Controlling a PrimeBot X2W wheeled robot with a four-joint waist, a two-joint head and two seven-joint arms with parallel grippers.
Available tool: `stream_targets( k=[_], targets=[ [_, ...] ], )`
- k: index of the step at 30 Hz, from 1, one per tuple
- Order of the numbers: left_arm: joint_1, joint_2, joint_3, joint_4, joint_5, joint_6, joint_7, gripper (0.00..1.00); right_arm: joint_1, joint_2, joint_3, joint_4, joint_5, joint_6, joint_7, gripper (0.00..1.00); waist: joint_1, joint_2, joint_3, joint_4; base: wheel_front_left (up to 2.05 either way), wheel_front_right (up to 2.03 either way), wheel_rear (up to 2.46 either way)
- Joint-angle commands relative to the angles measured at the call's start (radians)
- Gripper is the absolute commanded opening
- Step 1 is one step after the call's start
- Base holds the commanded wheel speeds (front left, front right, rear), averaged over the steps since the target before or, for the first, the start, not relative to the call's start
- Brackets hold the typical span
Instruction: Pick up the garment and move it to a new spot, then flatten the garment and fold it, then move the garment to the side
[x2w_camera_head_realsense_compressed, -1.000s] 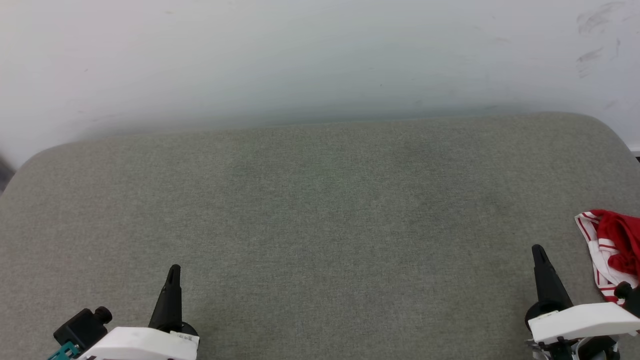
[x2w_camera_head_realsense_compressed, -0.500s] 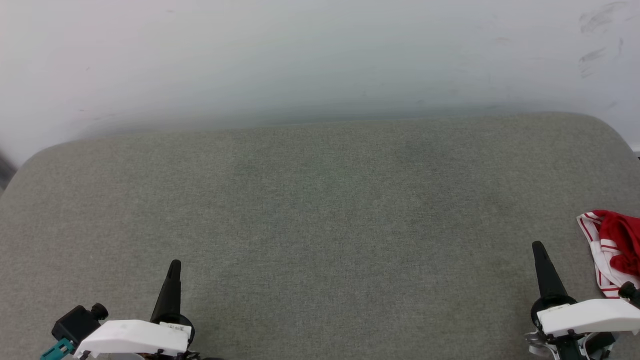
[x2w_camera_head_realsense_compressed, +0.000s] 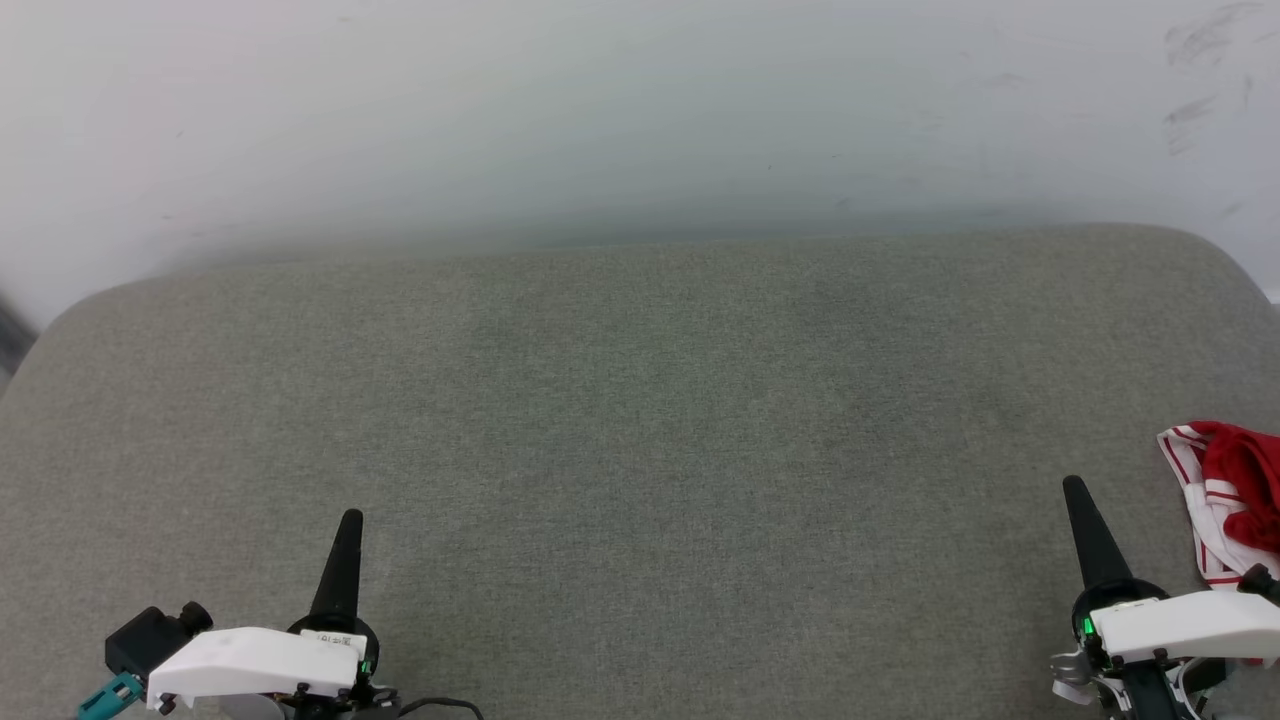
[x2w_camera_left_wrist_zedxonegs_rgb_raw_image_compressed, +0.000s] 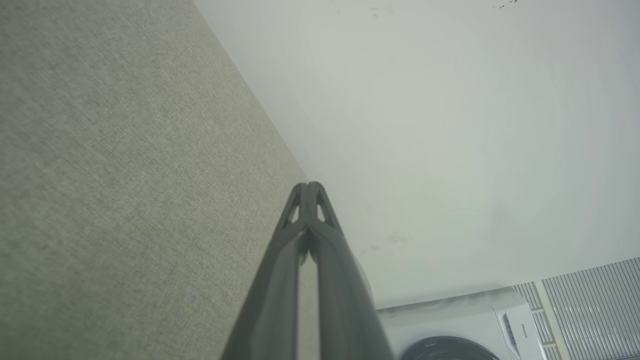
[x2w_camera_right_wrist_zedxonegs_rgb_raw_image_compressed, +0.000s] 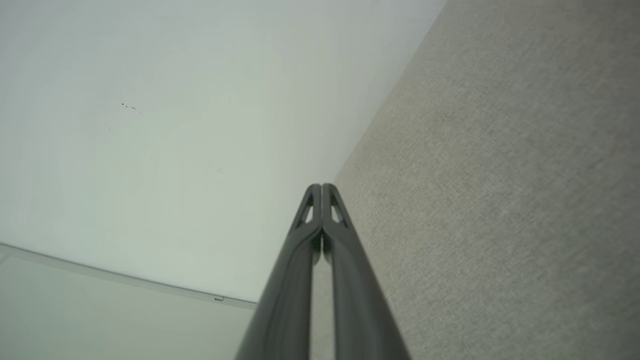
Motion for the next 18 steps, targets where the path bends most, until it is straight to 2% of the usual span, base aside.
stream_targets(
  k=[1, 18],
  targets=[
    [-0.022, 0.005, 0.005, -0.002, -0.026, -0.002, 0.009, 0.0, -0.026, 0.003, -0.005, -0.004, 0.029, 0.0, 0.007, 0.0, -0.0001, -0.0001, 0.0, 0.0, 0.0, 0.0, 0.0],
    [-0.047, 0.003, 0.015, 0.019, -0.174, -0.002, 0.051, 0.0, -0.036, 0.012, -0.018, 0.0, 0.182, 0.0, 0.048, 0.0, -0.0001, -0.0001, 0.003, 0.006, 0.0, 0.0, 0.0]
  ],
)
